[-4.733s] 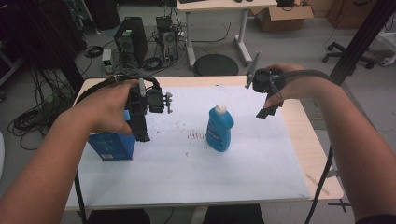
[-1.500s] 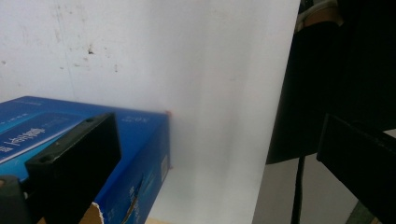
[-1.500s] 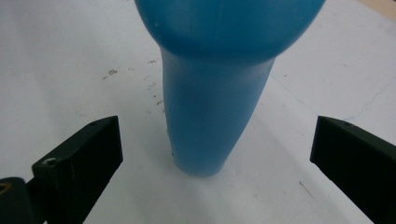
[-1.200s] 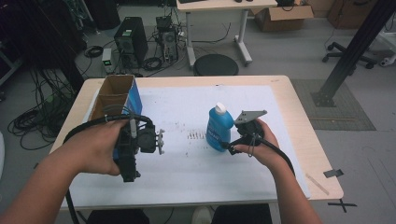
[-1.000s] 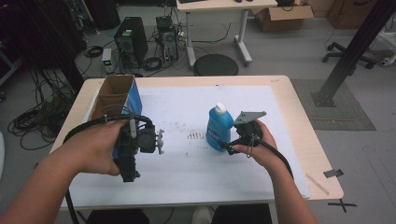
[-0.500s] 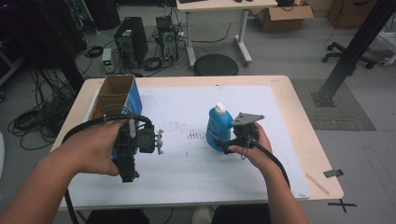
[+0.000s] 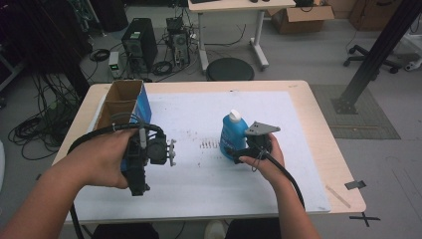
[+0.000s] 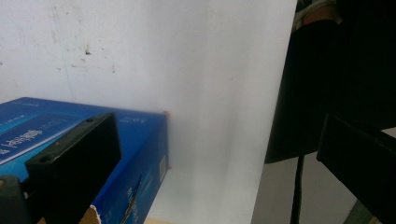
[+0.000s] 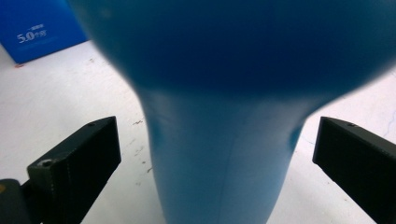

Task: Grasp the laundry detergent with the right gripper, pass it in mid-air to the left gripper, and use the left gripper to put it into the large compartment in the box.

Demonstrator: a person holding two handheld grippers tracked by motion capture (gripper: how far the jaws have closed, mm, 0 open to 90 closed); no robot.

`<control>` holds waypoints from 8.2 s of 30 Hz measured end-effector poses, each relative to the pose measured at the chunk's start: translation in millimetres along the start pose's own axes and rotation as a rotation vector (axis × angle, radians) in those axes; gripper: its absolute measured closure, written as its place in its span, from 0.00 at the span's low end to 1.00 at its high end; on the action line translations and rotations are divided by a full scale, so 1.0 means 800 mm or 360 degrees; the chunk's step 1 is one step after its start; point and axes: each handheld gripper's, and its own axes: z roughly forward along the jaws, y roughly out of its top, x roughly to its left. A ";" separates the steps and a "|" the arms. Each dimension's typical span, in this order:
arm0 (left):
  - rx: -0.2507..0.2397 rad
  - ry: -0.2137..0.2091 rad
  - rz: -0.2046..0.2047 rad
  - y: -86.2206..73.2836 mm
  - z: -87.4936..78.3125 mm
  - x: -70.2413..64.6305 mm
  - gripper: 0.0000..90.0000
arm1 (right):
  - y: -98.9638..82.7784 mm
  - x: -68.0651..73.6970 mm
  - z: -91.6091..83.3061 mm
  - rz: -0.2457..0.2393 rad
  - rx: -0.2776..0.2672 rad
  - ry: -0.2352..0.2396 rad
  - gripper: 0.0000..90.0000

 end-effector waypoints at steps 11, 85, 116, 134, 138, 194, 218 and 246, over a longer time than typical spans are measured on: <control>0.0006 -0.0006 -0.0004 0.000 0.001 0.001 0.00 | -0.005 0.003 0.005 0.0040 -0.0080 -0.0074 0.03; 0.0014 -0.0033 0.0003 0.011 0.011 0.010 0.01 | 0.005 0.013 -0.003 -0.0069 -0.0136 0.0036 0.50; -0.0015 -0.0020 0.0028 0.029 -0.015 0.025 0.01 | 0.071 0.037 -0.103 -0.0478 -0.0090 0.0582 0.50; -0.0033 -0.0017 0.0060 0.046 -0.034 0.029 0.01 | 0.061 0.059 -0.091 -0.0625 -0.0025 0.0882 0.50; -0.0041 -0.0012 0.0064 0.049 -0.035 0.031 0.01 | 0.057 0.065 -0.083 -0.0632 -0.0028 0.0917 0.50; -0.0058 -0.0116 0.0122 0.069 -0.010 0.017 0.01 | 0.054 0.155 0.026 -0.0633 -0.0064 0.1074 0.50; -0.0080 -0.0125 0.0116 0.069 -0.005 0.016 0.09 | 0.064 0.166 0.031 -0.0642 -0.0087 0.1084 0.50; -0.0096 -0.0133 0.0117 0.072 -0.006 0.017 0.26 | 0.067 0.167 0.029 -0.0632 -0.0094 0.1083 0.50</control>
